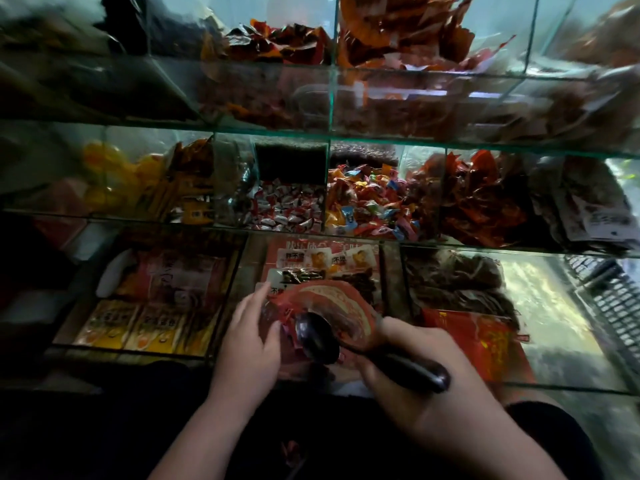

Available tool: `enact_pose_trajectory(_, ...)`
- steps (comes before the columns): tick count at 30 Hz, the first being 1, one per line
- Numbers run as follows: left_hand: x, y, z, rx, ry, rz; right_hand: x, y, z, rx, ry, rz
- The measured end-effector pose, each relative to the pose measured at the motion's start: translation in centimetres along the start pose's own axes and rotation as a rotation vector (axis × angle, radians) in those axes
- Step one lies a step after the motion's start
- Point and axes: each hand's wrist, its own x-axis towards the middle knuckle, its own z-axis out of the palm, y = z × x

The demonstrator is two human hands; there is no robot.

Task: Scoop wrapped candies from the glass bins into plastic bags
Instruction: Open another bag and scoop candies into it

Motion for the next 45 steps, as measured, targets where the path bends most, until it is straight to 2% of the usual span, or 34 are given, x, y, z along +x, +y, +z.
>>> enact_pose_trajectory(3,0.1,-0.9,1.3,-0.018,-0.025,-0.016,3.8,2.9,4.5,-0.149,-0.132,-0.032)
enact_pose_trajectory(6,0.4,-1.2,2.2,0.004,-0.049,-0.008,6.2,7.0,8.4,-0.181,-0.148,0.033)
enact_pose_trajectory(8,0.4,-1.4,2.6,0.011,-0.073,0.005,6.7,9.1,10.5,-0.124,-0.087,0.076)
enact_pose_trajectory(13,0.7,-2.4,3.6,-0.041,-0.068,-0.078,7.6,10.6,14.1,0.056,0.192,0.211)
enact_pose_trajectory(19,0.6,-2.0,4.4,-0.085,-0.015,-0.096,8.3,10.4,14.9,0.088,0.122,0.36)
enact_pose_trajectory(24,0.1,-2.1,4.5,-0.08,-0.046,-0.079,9.1,9.8,13.5,0.668,0.292,0.752)
enact_pose_trajectory(30,0.1,-1.6,4.2,-0.124,0.036,-0.1,7.1,8.3,11.6,0.778,0.399,0.788)
enact_pose_trajectory(33,0.4,-1.6,3.6,-0.134,0.096,-0.105,5.9,8.6,9.1,1.046,0.447,0.863)
enact_pose_trajectory(36,0.2,-0.8,3.3,-0.093,0.131,-0.085,5.2,8.7,6.8,1.146,0.51,0.893)
enact_pose_trajectory(37,0.0,-0.2,3.1,-0.083,0.182,-0.026,5.0,8.8,6.2,1.168,0.527,0.897)
enact_pose_trajectory(39,-0.6,1.0,2.8,-0.065,0.255,0.225,4.6,8.7,5.1,1.232,0.536,0.901)
enact_pose_trajectory(41,-1.2,1.6,3.3,-0.038,0.183,0.415,4.1,8.8,4.1,1.302,0.522,0.893)
enact_pose_trajectory(42,-1.2,1.9,3.5,-0.033,0.115,0.398,3.8,8.7,3.6,1.329,0.512,0.883)
enact_pose_trajectory(45,-0.6,2.3,4.2,0.032,-0.032,0.114,2.6,8.7,2.2,1.362,0.478,0.837)
